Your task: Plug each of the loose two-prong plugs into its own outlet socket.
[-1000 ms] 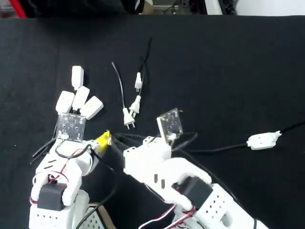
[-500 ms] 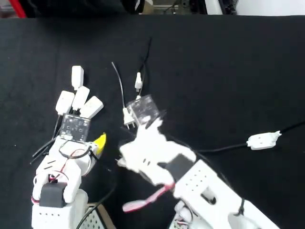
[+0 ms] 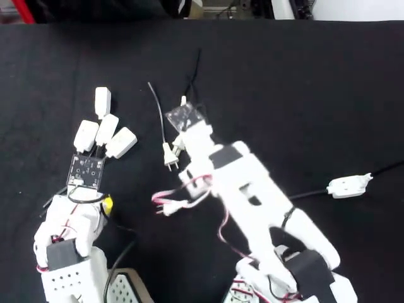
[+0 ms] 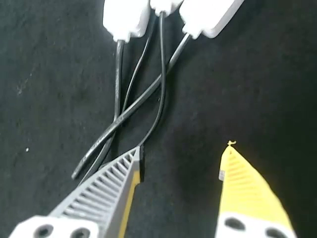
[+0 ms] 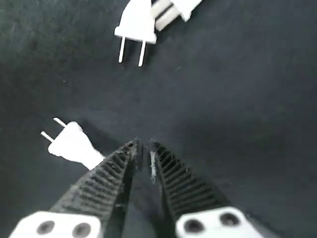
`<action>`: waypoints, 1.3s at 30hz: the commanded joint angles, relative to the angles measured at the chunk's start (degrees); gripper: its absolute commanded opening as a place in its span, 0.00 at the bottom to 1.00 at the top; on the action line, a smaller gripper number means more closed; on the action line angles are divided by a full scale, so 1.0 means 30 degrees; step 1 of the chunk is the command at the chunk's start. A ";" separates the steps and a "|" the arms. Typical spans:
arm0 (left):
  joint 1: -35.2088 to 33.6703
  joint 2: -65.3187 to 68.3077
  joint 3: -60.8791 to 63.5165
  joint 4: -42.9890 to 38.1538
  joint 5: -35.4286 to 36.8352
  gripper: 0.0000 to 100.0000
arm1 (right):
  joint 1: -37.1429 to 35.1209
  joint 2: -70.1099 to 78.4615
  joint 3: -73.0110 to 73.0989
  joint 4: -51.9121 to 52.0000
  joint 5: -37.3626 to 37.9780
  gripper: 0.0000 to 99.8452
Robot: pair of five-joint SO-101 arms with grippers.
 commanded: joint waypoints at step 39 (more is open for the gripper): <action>-0.0542 -0.0059 0.0103 0.0029 -0.0645 0.26 | -0.4659 0.0249 -0.2125 0.1846 -1.6059 0.29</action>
